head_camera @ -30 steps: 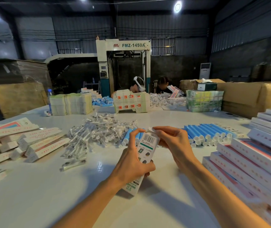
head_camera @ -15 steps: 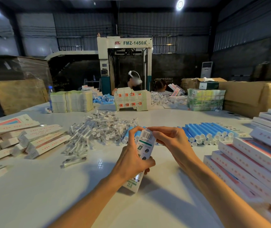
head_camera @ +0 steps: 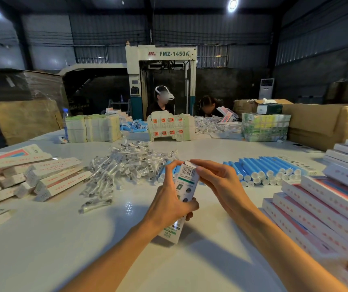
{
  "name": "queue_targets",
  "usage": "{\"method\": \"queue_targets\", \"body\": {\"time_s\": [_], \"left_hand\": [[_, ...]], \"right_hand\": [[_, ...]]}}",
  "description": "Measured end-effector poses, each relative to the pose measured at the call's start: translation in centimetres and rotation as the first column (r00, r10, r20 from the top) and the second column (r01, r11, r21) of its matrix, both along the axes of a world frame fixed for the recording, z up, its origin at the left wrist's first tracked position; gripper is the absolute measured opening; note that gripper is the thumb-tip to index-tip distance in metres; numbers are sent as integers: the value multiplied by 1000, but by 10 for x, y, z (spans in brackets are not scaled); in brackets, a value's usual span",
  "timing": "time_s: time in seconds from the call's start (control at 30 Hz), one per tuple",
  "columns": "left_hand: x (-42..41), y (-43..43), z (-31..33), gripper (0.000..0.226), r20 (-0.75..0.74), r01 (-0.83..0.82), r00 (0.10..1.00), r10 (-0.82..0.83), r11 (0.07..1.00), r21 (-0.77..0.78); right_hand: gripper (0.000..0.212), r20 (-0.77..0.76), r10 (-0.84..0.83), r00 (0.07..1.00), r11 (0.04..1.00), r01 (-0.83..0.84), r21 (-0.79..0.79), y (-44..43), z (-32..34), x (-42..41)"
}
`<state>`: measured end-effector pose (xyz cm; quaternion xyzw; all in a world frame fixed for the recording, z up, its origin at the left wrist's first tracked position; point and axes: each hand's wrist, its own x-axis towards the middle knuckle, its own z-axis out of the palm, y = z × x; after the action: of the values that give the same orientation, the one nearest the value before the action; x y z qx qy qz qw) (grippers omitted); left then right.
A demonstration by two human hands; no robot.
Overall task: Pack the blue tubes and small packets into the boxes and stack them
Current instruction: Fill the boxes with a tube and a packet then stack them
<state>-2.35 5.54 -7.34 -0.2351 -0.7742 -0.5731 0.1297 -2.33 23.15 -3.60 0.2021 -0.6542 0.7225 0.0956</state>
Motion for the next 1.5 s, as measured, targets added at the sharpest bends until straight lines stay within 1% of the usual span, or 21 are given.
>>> {"method": "queue_targets", "body": {"time_s": [0.2, 0.33, 0.43, 0.53, 0.67, 0.87, 0.93, 1.0, 1.17, 1.3, 1.4, 1.47, 1.5], "left_hand": [[2, 1, 1, 100, 19, 2, 1000, -2, 1000, 15], [5, 2, 3, 98, -14, -3, 1000, 3, 1000, -9], [6, 1, 5, 100, -37, -11, 999, 9, 999, -53], [7, -2, 6, 102, -61, -35, 998, 29, 994, -102], [7, -3, 6, 102, -101, -54, 994, 39, 988, -145], [8, 0, 8, 103, -159, -89, 986, 50, 964, -251], [8, 1, 7, 104, -166, -91, 985, 49, 963, -255], [8, 0, 7, 104, -172, -90, 984, 47, 964, -252], [8, -1, 6, 100, -192, -74, 981, 26, 966, -246], [8, -1, 7, 90, -200, -84, 979, 30, 960, -268], [6, -1, 6, 88, -190, -99, 980, 55, 968, -231], [5, 0, 4, 89, -163, -100, 984, 71, 979, -179], [4, 1, 3, 90, -145, -99, 986, 78, 984, -146]], "right_hand": [[23, -59, -42, 997, 995, 47, 88, -5, 1, 3], [20, -8, -92, 996, 996, 92, 19, -6, 3, 2], [21, 25, -70, 997, 997, 71, -15, -2, 4, 2], [21, 20, -54, 998, 998, 55, -27, 0, 5, 2], [21, -27, -89, 996, 995, 90, 39, 3, 5, 1], [28, -88, -178, 980, 971, 190, 145, 5, 8, 3], [30, -122, -207, 971, 954, 228, 196, 5, 10, 4], [25, -127, -227, 966, 938, 252, 237, 7, 11, 3], [16, -128, -265, 956, 926, 289, 242, 9, 10, 3], [19, -239, -276, 931, 888, 342, 307, 8, 11, 3], [22, -282, -223, 933, 895, 310, 319, 7, 12, 5], [25, -246, -185, 952, 928, 251, 274, 3, 9, 6], [27, -216, -174, 961, 949, 222, 223, 0, 7, 6]]}}
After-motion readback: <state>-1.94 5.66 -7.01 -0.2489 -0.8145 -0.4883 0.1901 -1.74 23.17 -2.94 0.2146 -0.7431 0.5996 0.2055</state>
